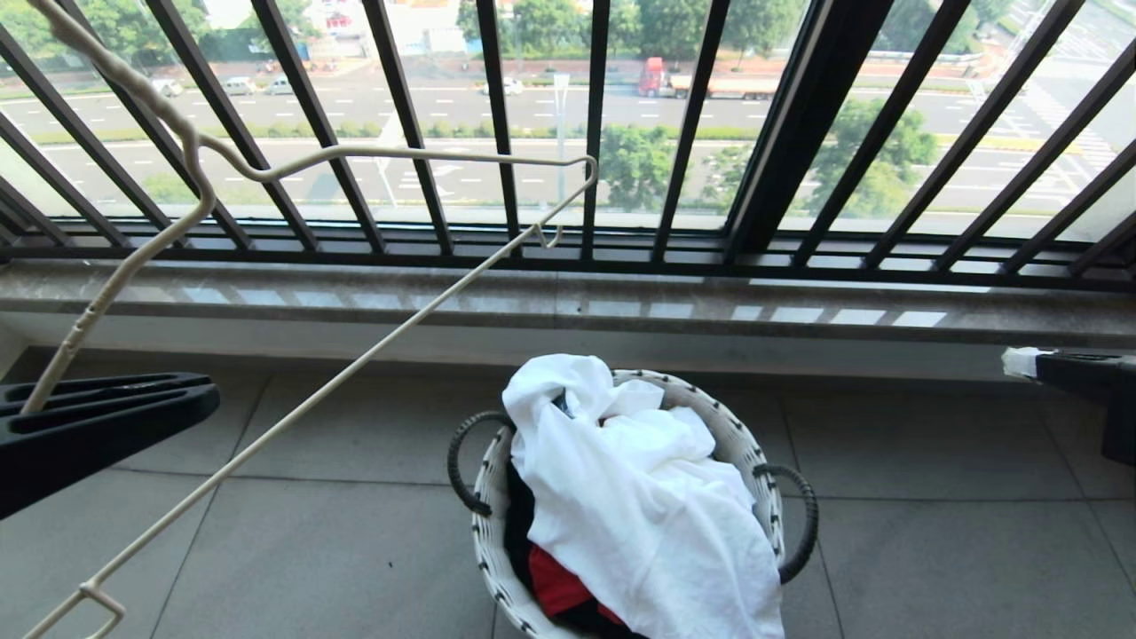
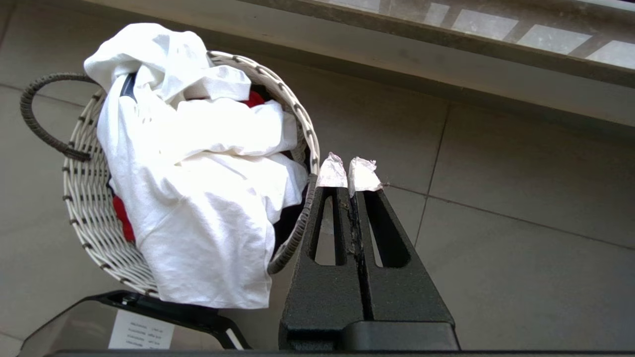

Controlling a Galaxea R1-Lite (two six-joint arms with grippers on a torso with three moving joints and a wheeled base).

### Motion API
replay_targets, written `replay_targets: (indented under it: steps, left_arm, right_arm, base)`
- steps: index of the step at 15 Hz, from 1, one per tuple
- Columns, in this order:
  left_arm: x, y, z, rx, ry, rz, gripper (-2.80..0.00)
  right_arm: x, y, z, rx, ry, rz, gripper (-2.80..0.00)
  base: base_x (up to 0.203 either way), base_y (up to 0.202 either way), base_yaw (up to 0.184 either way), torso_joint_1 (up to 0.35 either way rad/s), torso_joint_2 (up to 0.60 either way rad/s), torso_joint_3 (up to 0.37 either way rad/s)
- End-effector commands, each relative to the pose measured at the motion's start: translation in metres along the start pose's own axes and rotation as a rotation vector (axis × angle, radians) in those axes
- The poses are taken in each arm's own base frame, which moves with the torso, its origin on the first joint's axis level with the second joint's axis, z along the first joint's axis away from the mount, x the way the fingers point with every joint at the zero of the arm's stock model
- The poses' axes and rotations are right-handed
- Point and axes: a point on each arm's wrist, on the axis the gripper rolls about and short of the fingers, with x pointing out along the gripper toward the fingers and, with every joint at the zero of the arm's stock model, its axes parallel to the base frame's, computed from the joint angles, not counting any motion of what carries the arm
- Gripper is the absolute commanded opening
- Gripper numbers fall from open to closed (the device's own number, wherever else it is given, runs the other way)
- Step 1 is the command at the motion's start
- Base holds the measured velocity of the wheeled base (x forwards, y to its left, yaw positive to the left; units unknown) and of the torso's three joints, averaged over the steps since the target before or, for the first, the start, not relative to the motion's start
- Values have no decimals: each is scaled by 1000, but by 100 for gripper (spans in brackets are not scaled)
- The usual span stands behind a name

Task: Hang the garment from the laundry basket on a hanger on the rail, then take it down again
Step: Pick up clothes from the basket

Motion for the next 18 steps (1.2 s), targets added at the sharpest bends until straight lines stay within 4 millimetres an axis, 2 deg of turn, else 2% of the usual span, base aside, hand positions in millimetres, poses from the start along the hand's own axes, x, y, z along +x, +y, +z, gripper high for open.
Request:
replay_targets:
  steps: [1,7,14,18]
  left_arm:
    - [9,0,-1,1,30,26,-280]
    - [16,2,8,-35,26,75,-280]
    - [24,2,8,-52,45,92,-280]
    - [27,2,7,-51,51,92,-280]
  right_arm:
    - [47,7,2,28,110,51,-280]
    - [127,39,-6,16,183,159,-280]
    - [205,82,-16,35,168,256,-280]
    - [228,117,-18,13,158,332,-280]
  base:
    - [0,0,0,0,0,0]
    - [0,0,0,0,0,0]
    - [0,0,0,0,0,0]
    - [0,0,0,0,0,0]
